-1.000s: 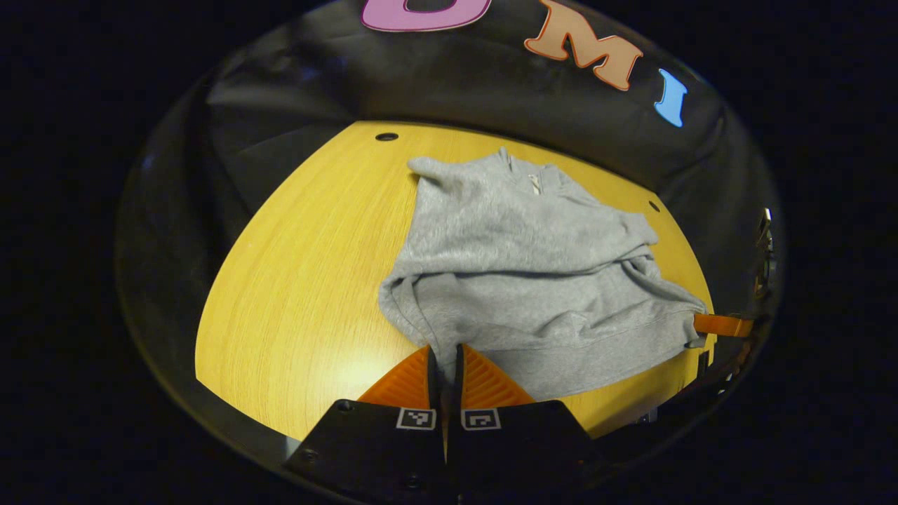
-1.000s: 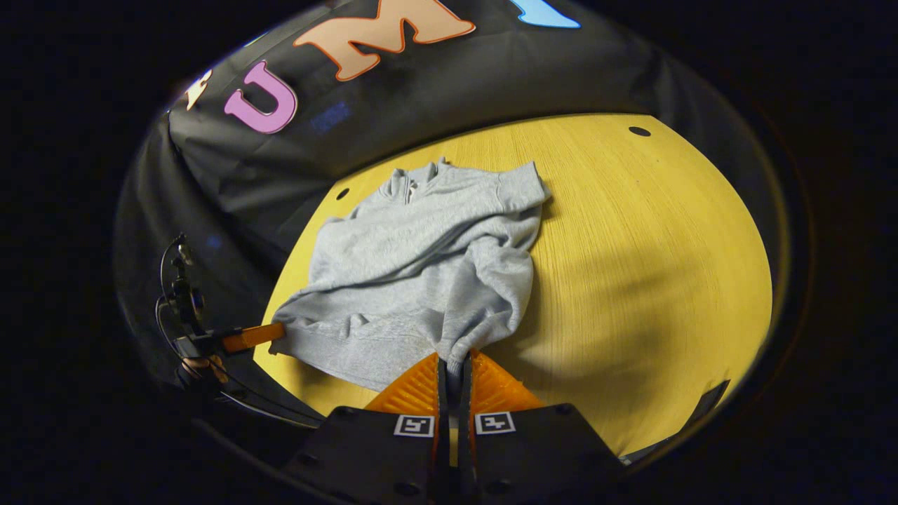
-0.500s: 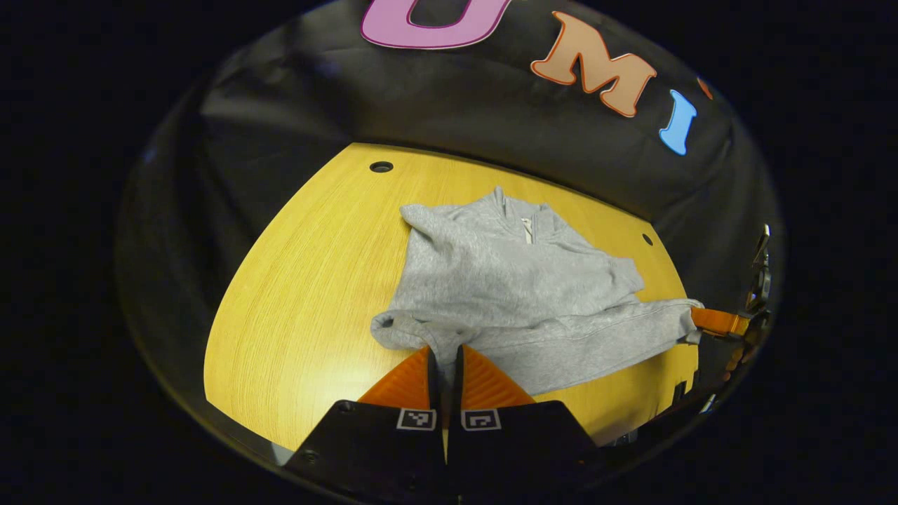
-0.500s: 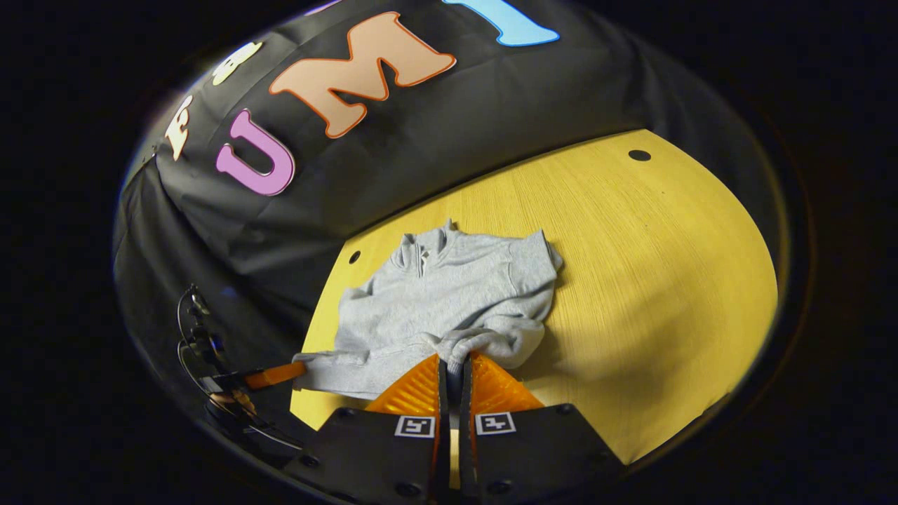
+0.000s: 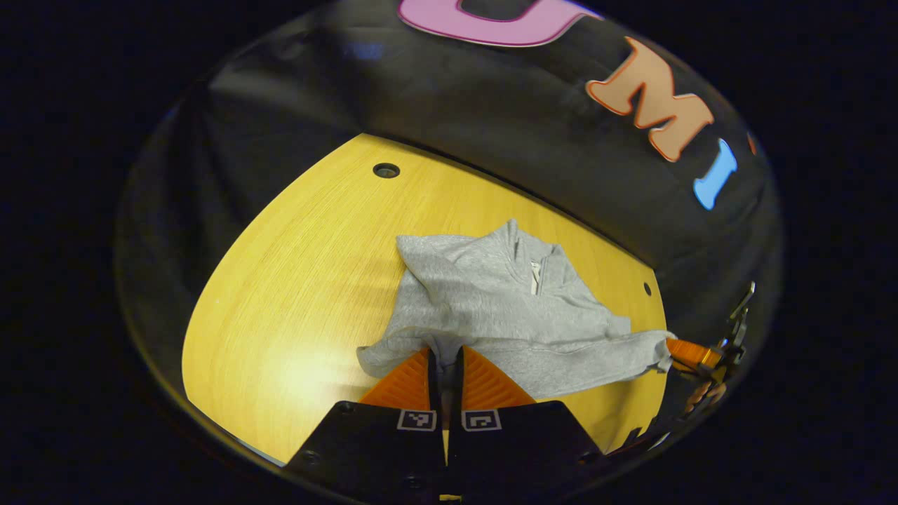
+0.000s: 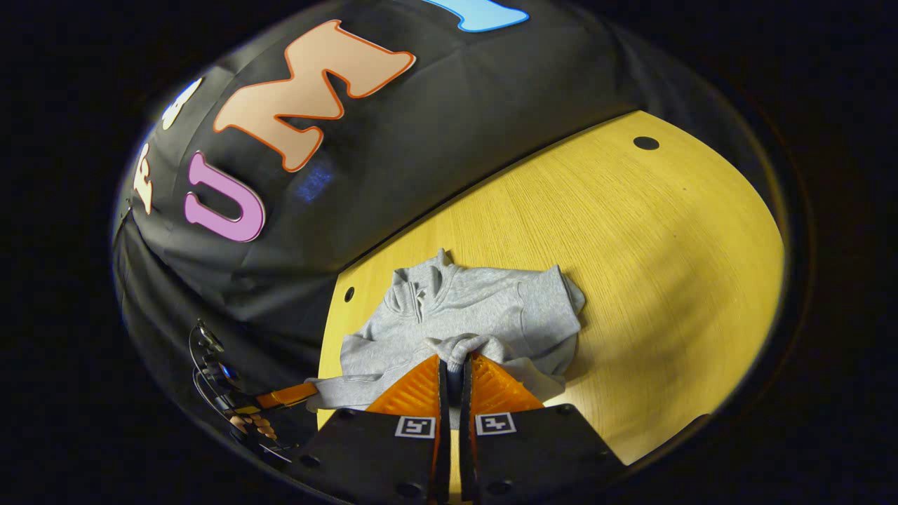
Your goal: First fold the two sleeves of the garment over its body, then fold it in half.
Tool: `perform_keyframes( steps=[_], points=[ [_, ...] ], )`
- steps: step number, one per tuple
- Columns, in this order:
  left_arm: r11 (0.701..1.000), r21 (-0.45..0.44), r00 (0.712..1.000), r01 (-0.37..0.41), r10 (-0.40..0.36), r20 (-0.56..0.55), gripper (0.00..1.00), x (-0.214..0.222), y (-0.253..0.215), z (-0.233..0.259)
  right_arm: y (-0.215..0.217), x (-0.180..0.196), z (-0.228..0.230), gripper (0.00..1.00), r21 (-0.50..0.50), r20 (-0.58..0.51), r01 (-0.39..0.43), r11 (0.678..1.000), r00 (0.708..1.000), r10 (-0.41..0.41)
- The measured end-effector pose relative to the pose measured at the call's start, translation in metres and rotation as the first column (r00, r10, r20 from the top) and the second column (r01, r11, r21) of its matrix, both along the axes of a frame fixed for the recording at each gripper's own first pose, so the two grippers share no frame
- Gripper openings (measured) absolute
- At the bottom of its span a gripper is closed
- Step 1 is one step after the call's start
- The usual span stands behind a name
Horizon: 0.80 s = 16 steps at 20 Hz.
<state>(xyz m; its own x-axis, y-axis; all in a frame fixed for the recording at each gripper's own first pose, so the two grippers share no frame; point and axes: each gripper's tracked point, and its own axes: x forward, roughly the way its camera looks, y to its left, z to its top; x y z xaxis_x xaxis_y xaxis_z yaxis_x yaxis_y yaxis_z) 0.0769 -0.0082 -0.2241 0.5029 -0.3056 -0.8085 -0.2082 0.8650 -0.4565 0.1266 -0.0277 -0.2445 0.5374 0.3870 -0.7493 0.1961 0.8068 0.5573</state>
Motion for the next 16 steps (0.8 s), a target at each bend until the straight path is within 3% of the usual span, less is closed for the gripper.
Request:
perform_keyframes(
  steps=[4, 7, 8, 10, 12, 13, 15, 16],
  points=[
    [0.985, -0.121, 0.99, -0.124, 0.114, -0.083, 0.0, 0.027, -0.005, -0.019, -0.002, 0.022, -0.037, 0.08, -0.04, -0.059, 0.012, 0.999, 0.998, -0.015],
    [0.985, -0.12, 0.989, -0.128, 0.117, -0.094, 0.0, 0.032, -0.005, -0.025, 0.001, 0.031, -0.061, 0.07, -0.061, -0.102, 0.033, 0.998, 0.994, -0.039],
    [0.984, -0.12, 0.989, -0.128, 0.118, -0.09, 0.01, 0.035, -0.006, -0.025, 0.004, 0.034, -0.066, 0.14, -0.048, -0.114, 0.052, 0.997, 0.992, -0.058],
    [0.974, -0.163, 0.987, -0.158, 0.149, -0.062, 0.04, 0.045, -0.009, -0.018, 0.005, 0.044, -0.059, 0.12, -0.003, -0.099, 0.096, 0.995, 0.99, -0.096],
    [0.961, -0.195, 0.978, -0.195, 0.205, 0.033, 0.17, 0.06, -0.007, -0.007, 0.005, 0.056, -0.044, 0.24, 0.035, -0.02, 0.129, 0.991, 0.992, -0.128],
    [0.954, -0.213, 0.967, -0.209, 0.234, 0.099, 0.28, 0.07, -0.002, 0.003, 0.007, 0.06, -0.039, 0.48, 0.033, 0.02, 0.137, 0.99, 0.99, -0.138],
    [0.949, -0.209, 0.93, -0.237, 0.284, 0.235, 0.67, 0.094, 0.013, 0.027, 0.0, 0.07, -0.029, 0.96, -0.001, 0.112, 0.14, 0.99, 0.984, -0.139],
    [0.955, -0.168, 0.919, -0.244, 0.283, 0.274, 0.8, 0.098, 0.025, 0.035, -0.005, 0.075, -0.023, 0.96, -0.031, 0.156, 0.146, 0.989, 0.978, -0.14]
  ],
)
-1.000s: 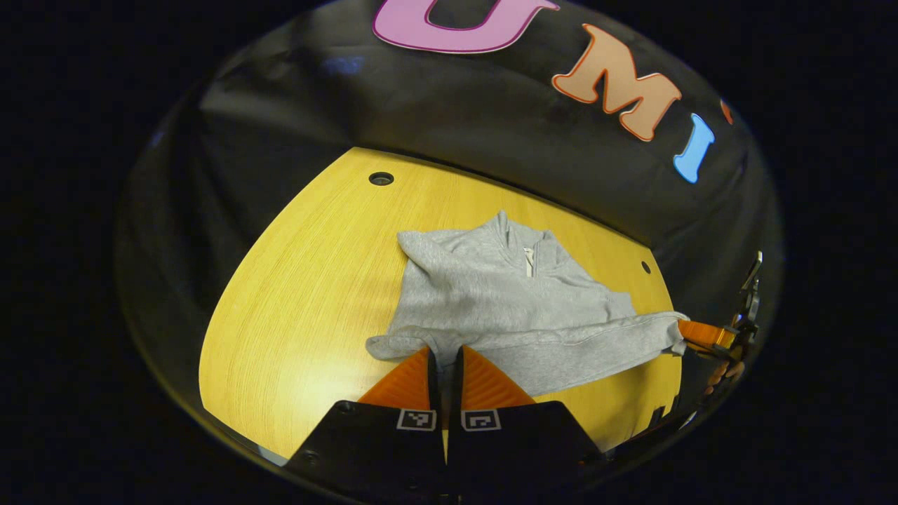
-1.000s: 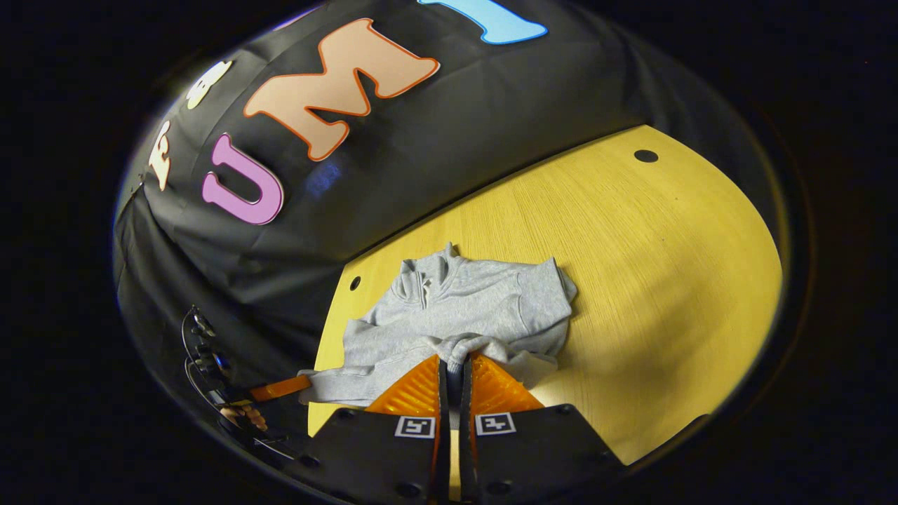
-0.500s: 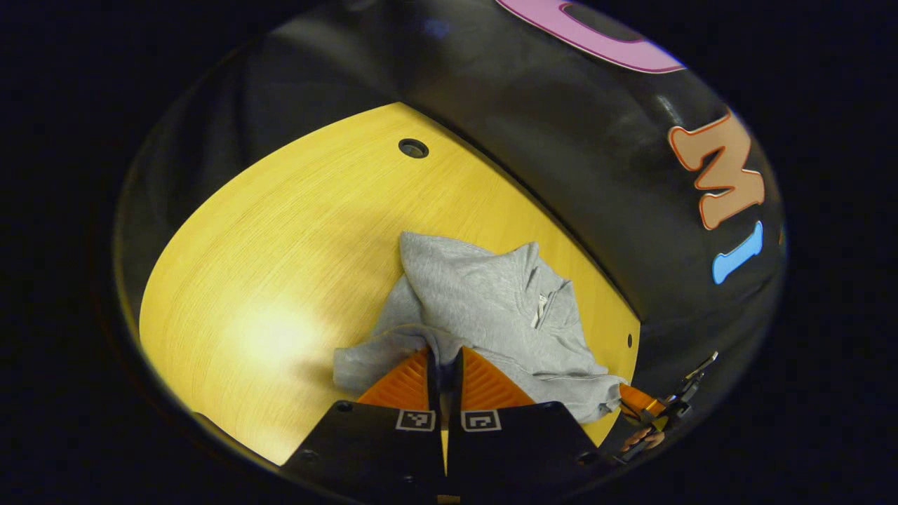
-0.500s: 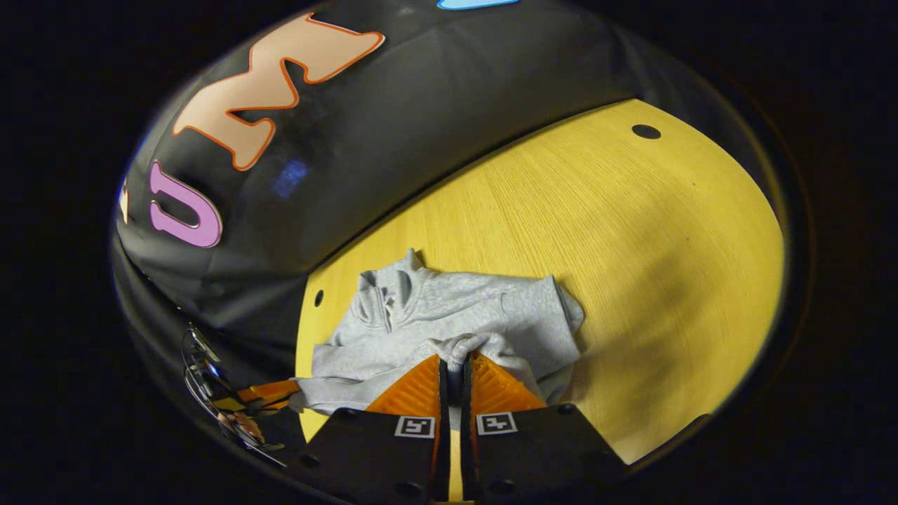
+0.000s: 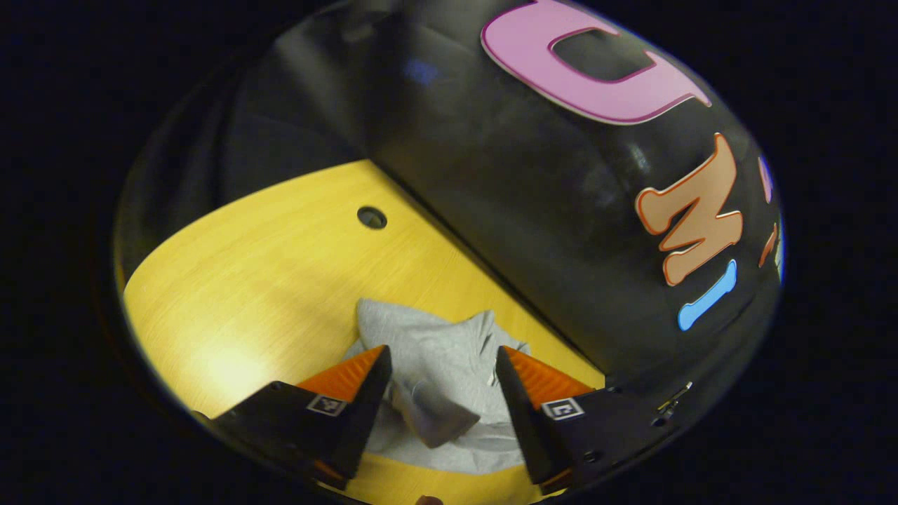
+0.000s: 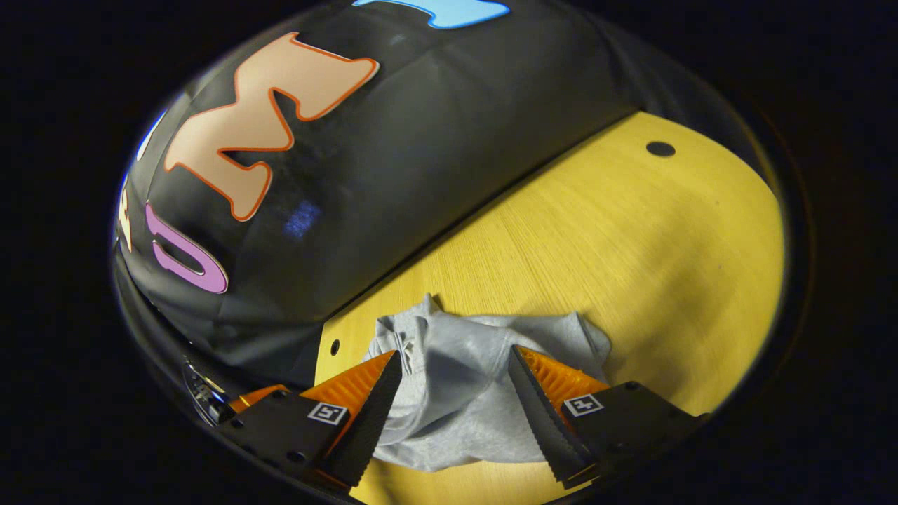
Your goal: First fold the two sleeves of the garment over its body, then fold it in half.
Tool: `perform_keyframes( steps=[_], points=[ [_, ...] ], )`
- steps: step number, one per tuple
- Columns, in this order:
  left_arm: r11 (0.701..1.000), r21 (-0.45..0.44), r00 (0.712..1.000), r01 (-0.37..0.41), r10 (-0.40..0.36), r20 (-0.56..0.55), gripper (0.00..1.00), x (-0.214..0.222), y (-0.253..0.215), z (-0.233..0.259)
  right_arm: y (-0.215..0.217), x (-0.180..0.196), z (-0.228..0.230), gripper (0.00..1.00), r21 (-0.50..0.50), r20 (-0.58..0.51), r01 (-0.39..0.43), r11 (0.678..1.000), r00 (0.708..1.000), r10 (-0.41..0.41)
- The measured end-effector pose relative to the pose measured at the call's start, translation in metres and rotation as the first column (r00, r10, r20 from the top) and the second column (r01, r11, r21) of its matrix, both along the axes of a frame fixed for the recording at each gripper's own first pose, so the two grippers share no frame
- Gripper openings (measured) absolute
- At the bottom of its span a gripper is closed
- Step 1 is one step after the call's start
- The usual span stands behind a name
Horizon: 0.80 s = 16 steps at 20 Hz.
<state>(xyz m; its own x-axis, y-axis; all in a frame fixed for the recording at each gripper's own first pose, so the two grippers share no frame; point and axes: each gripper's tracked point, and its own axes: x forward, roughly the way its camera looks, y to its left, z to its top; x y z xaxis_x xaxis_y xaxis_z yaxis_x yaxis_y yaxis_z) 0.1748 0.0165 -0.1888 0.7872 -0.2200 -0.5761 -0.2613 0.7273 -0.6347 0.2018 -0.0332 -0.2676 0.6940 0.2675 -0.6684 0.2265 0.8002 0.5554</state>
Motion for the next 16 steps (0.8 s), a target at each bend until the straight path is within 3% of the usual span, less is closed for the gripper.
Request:
perform_keyframes(
  steps=[1, 4, 7, 12, 16],
  points=[
    [0.998, 0.056, 1.0, -0.008, 0.007, 0.028, 0.97, 0.002, 0.008, 0.004, -0.004, 0.005, 0.006, 0.95, -0.037, 0.037, 0.006, 0.999, 0.999, -0.004],
    [0.981, 0.192, 0.998, 0.018, -0.029, 0.052, 0.96, 0.001, 0.012, 0.018, -0.012, 0.003, 0.032, 0.95, -0.137, 0.13, -0.007, 0.991, 0.991, 0.025],
    [0.945, 0.327, 0.991, 0.023, -0.066, 0.12, 0.97, -0.001, 0.015, 0.04, -0.015, -0.007, 0.064, 0.95, -0.264, 0.23, -0.027, 0.964, 0.969, 0.09],
    [0.844, 0.536, 0.957, -0.025, -0.134, 0.256, 0.96, -0.03, 0.009, 0.093, -0.005, -0.037, 0.129, 0.95, -0.464, 0.412, -0.015, 0.886, 0.882, 0.23],
    [0.76, 0.643, 0.924, -0.089, -0.179, 0.339, 0.96, -0.064, 0.004, 0.128, 0.0, -0.066, 0.169, 0.96, -0.528, 0.496, 0.036, 0.848, 0.824, 0.274]
  ],
)
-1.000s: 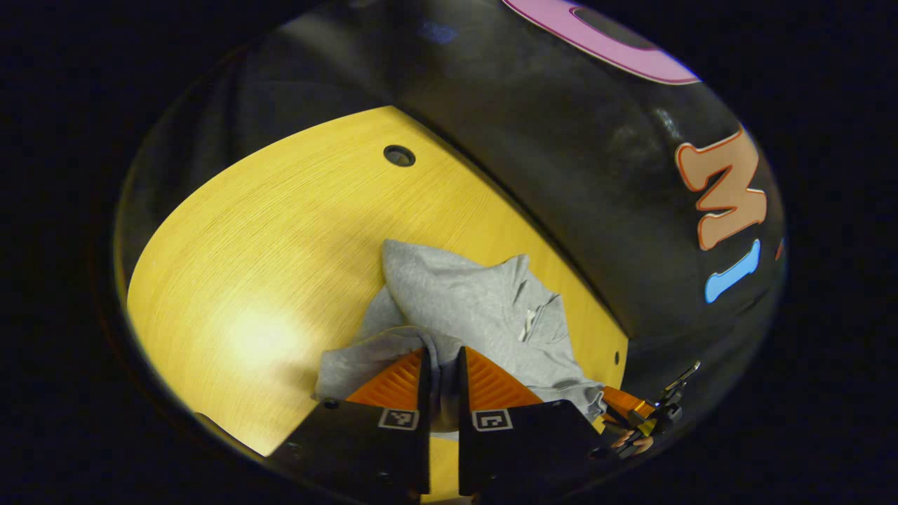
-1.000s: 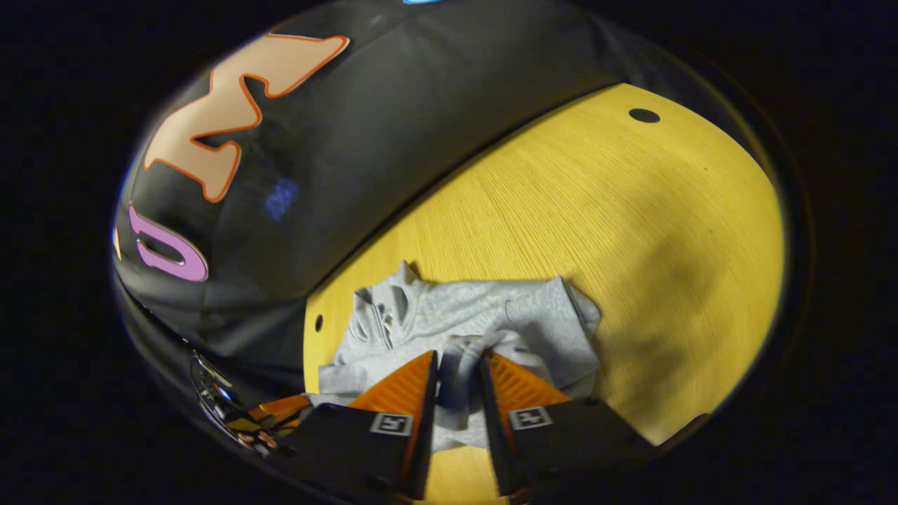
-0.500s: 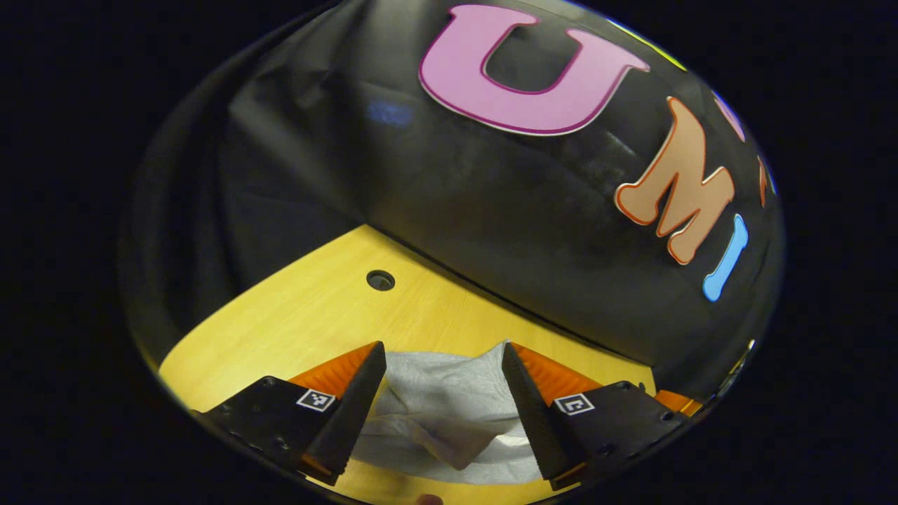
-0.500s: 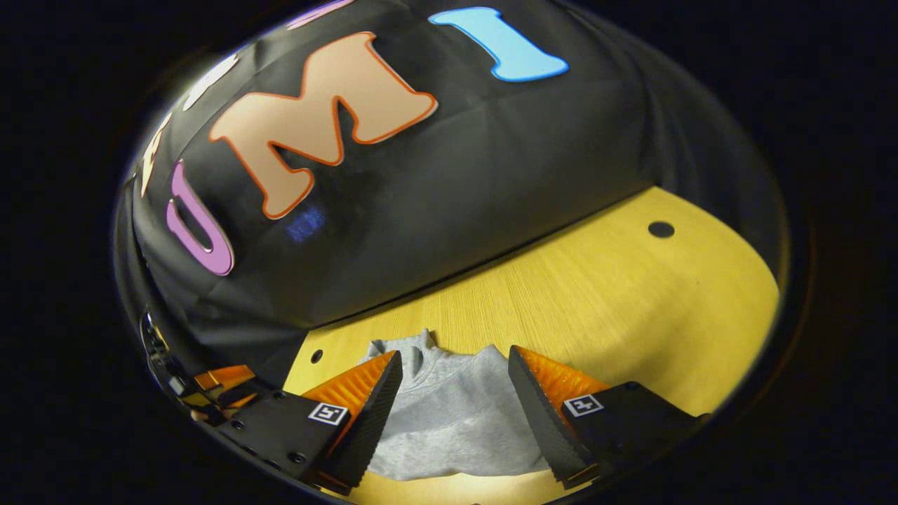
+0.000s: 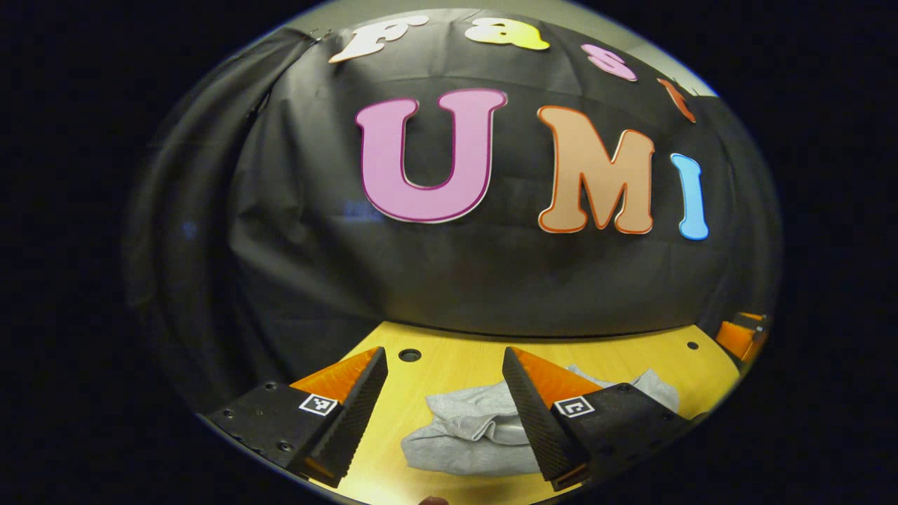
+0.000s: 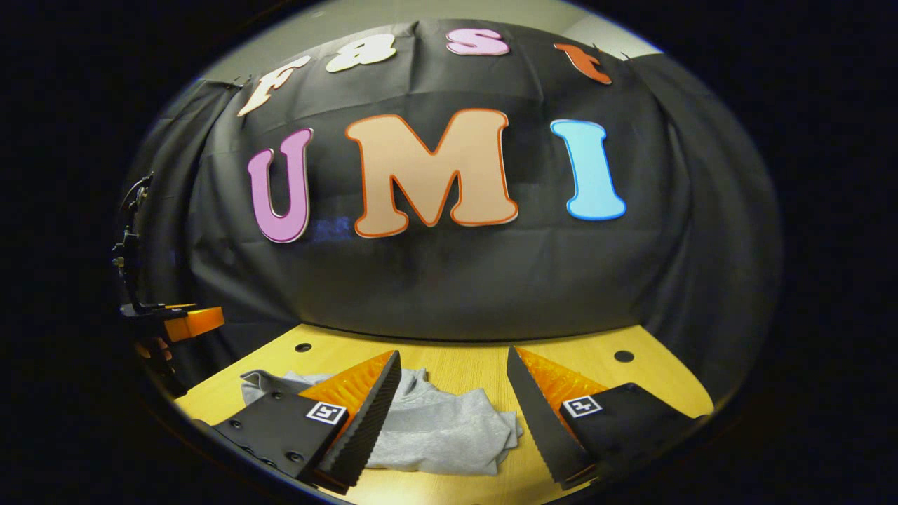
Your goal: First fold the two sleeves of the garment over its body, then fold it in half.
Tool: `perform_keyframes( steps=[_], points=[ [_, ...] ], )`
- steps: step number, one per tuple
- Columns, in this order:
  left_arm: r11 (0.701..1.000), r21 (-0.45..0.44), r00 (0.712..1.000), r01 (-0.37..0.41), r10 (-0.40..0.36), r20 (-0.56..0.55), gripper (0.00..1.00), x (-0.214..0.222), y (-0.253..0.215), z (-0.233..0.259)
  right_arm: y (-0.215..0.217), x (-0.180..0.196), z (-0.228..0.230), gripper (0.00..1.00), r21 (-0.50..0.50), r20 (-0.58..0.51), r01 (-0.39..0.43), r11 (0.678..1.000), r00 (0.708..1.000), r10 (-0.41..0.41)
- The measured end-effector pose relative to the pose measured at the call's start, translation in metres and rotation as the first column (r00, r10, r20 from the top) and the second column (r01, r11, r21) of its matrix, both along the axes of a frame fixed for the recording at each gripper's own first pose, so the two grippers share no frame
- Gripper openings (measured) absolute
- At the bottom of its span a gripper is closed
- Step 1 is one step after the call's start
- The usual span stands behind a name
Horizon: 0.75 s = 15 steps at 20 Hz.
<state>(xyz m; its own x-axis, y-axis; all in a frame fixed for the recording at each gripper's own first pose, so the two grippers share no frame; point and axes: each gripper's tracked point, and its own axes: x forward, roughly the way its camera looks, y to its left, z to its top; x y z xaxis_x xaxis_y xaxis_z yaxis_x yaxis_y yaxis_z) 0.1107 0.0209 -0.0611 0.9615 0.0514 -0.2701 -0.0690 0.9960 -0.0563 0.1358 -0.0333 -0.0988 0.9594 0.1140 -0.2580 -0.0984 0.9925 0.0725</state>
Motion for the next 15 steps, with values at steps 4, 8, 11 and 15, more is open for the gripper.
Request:
perform_keyframes(
  steps=[4, 8, 11, 15],
  points=[
    [0.997, 0.078, 0.999, 0.02, -0.024, 0.046, 0.95, -0.024, -0.012, 0.017, 0.0, -0.027, 0.018, 0.96, -0.008, 0.054, 0.005, 1.0, 0.999, -0.005],
    [0.997, 0.062, 0.998, 0.052, -0.054, 0.024, 0.94, -0.04, -0.025, 0.014, 0.009, -0.04, 0.019, 0.96, -0.024, 0.062, -0.003, 1.0, 0.998, 0.005],
    [0.996, 0.062, 0.998, 0.057, -0.058, 0.03, 0.97, -0.044, -0.027, 0.018, 0.016, -0.044, 0.027, 0.92, -0.011, 0.082, -0.01, 1.0, 0.997, 0.011],
    [0.995, 0.088, 0.996, 0.055, -0.061, 0.071, 0.96, -0.046, -0.025, 0.033, 0.021, -0.045, 0.036, 0.96, -0.026, 0.108, -0.03, 0.999, 0.994, 0.032]
  ],
)
